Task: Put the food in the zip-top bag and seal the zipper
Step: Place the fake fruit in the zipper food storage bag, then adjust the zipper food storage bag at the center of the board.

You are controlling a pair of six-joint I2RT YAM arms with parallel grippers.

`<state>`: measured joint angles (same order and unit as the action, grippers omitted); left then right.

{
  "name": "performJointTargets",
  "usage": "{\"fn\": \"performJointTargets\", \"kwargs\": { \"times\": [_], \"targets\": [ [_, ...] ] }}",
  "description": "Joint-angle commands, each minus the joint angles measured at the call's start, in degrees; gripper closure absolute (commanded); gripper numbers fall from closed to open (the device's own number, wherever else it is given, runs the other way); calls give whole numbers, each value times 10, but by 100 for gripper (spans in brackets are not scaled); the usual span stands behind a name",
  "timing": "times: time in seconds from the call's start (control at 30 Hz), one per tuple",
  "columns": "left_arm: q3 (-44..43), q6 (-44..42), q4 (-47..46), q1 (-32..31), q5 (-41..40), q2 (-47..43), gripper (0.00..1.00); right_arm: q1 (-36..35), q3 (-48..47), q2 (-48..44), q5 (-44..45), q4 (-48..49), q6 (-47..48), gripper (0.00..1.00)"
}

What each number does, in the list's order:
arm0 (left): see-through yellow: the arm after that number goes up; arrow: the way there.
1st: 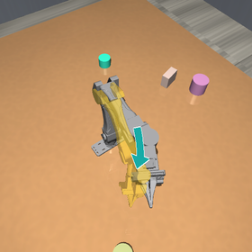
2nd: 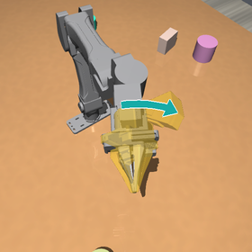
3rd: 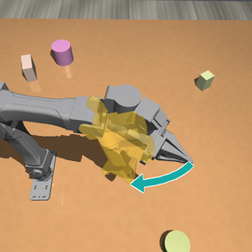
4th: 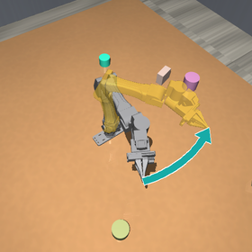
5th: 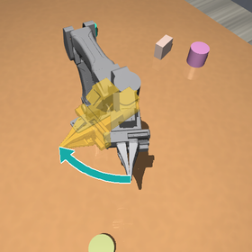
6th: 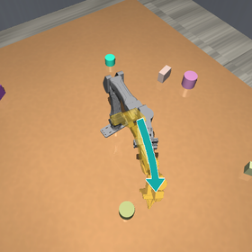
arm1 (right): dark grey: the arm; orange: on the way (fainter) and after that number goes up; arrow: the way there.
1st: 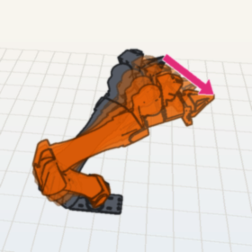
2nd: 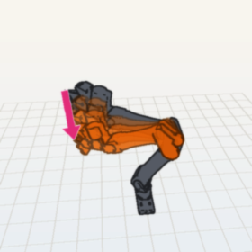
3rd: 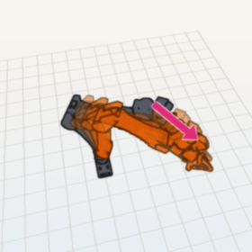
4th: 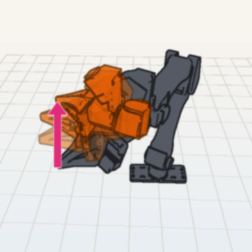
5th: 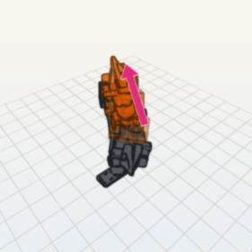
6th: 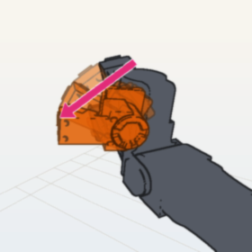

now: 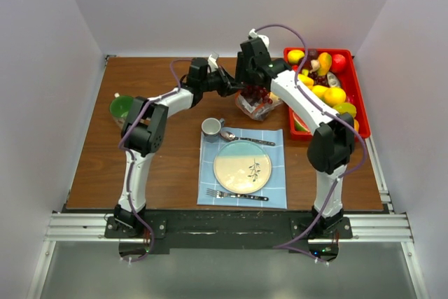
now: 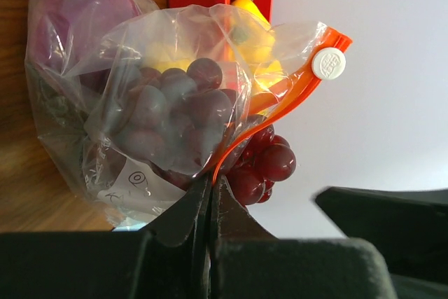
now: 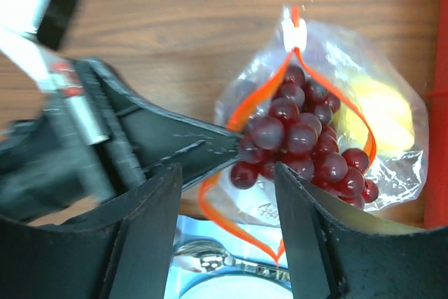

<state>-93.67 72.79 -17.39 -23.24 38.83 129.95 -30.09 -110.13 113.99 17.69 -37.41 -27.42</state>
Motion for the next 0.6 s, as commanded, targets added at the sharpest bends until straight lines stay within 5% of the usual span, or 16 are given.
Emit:
{"fn": "performJointTargets", "kwargs": {
  "times": [0.0, 0.13, 0.3, 0.57],
  "targets": [
    [1, -20, 9, -5, 7, -42, 100, -3, 21, -77, -2, 36, 25, 39],
    [-6, -34, 33, -5, -2, -48, 100, 4, 75, -119, 47, 43, 32, 41],
    [-13, -38, 45, -4, -5, -46, 100, 50, 166, -163, 17, 87, 15, 70],
    [-20, -39, 55, -2, -6, -42, 100, 113, 241, -148, -67, 160, 34, 77]
  ]
}}
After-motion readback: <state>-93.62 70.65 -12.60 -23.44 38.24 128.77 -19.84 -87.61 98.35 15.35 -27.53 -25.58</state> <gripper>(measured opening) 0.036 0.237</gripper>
